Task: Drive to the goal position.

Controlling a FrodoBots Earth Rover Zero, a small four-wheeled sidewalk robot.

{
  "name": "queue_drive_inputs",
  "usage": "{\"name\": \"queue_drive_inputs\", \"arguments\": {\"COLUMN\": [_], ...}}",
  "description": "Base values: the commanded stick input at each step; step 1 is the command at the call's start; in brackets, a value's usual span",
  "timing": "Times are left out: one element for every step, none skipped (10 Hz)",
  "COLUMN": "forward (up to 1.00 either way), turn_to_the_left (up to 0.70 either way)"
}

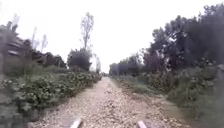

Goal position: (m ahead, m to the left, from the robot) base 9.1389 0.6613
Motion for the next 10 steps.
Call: {"name": "queue_drive_inputs", "arguments": {"forward": [0.7,0.7,0.7,0.7,0.7,0.7,0.7,0.7,0.69,0.68], "turn_to_the_left": [0.0,0.0,0.0,0.0,0.0,0.0,0.0,0.0,0.0,0.0]}}
